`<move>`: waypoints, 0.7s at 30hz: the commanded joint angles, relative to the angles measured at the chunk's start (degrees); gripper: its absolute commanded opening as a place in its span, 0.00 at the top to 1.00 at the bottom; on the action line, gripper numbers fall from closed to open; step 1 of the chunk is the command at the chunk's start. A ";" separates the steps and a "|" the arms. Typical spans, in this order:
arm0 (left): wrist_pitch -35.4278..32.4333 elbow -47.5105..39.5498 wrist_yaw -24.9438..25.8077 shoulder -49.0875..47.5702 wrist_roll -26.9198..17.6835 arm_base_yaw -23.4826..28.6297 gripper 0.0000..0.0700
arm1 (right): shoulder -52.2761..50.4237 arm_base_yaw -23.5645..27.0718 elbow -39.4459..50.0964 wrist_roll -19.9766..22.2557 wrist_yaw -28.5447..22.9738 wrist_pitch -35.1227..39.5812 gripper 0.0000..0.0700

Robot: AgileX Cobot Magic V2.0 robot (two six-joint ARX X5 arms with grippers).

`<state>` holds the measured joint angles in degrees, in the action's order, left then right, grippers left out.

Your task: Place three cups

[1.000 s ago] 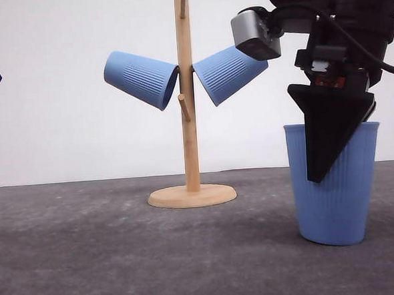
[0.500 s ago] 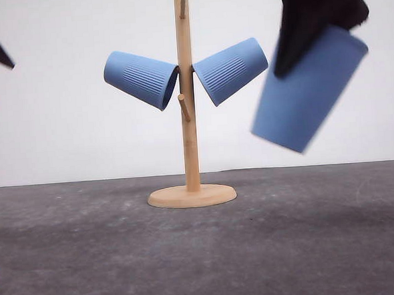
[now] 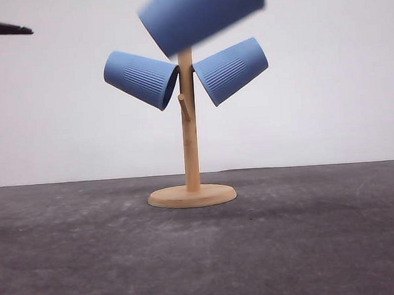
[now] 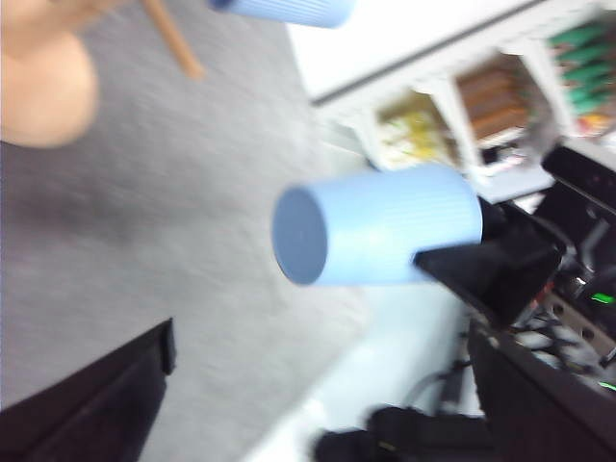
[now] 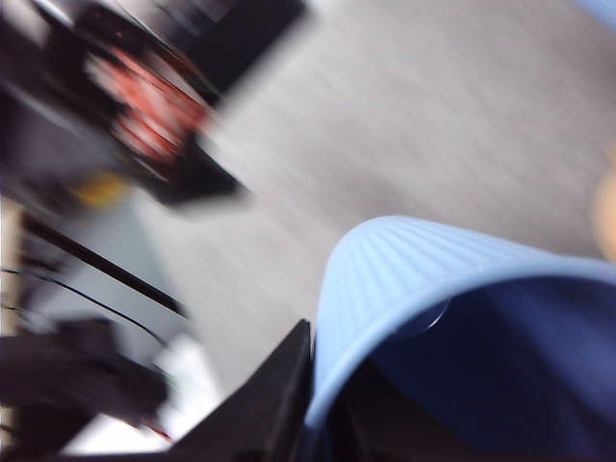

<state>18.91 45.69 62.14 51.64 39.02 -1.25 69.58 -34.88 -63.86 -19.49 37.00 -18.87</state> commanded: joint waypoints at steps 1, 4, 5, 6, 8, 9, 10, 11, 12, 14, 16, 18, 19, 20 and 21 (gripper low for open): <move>-1.41 0.55 1.70 0.39 2.67 -0.50 0.12 | 0.44 -0.60 -1.20 -4.68 2.66 3.94 0.99; -2.06 0.55 3.66 0.39 2.87 -1.44 0.08 | 0.44 -1.20 -1.20 -7.62 5.44 8.51 0.99; -2.16 0.55 4.14 0.39 2.88 -1.79 0.08 | 0.44 -1.59 -1.20 -8.46 5.99 9.83 0.99; -2.24 0.55 4.34 0.39 2.89 -2.09 0.08 | 0.44 -1.91 -1.20 -9.20 6.63 10.99 0.99; -2.39 0.55 4.40 0.39 2.83 -2.60 0.08 | 0.44 -2.36 -1.20 -10.85 8.56 13.15 0.99; -2.68 0.55 4.42 0.39 2.83 -2.78 0.08 | 0.44 -2.54 -1.20 -11.67 9.54 14.13 0.99; -3.12 0.55 4.50 0.39 2.86 -2.95 0.08 | 0.44 -2.72 -1.20 -12.44 10.39 15.07 0.99; -4.06 0.56 5.08 0.39 3.00 -3.14 0.08 | 0.44 -3.02 -1.20 -13.26 11.08 16.11 0.99; -5.29 0.56 5.91 0.39 3.63 -3.29 0.08 | 0.44 -3.40 -1.20 -13.95 11.28 16.99 0.99; -8.21 0.55 7.87 0.39 5.29 -3.57 0.08 | 0.44 -4.15 -1.20 -14.97 11.37 18.62 1.00; -11.47 0.55 9.35 0.39 7.11 -3.90 0.08 | 0.44 -4.70 -1.20 -16.10 11.82 20.24 0.99; -14.85 0.55 10.40 0.39 9.11 -4.27 0.08 | 0.44 -5.09 -1.20 -17.41 13.04 22.15 0.99; -16.41 0.55 10.89 0.39 9.94 -4.46 0.08 | 0.44 -5.27 -1.20 -18.08 13.41 22.97 0.99; -18.15 0.55 11.46 0.39 10.92 -4.61 0.08 | 0.44 -5.52 -1.20 -18.56 13.75 23.67 0.99; -19.62 0.55 11.86 0.39 11.83 -4.76 0.08 | 0.44 -5.77 -1.20 -18.84 13.98 24.26 0.99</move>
<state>0.64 45.69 72.80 51.64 48.43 -5.84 69.58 -39.97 -63.86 -36.58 50.76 4.34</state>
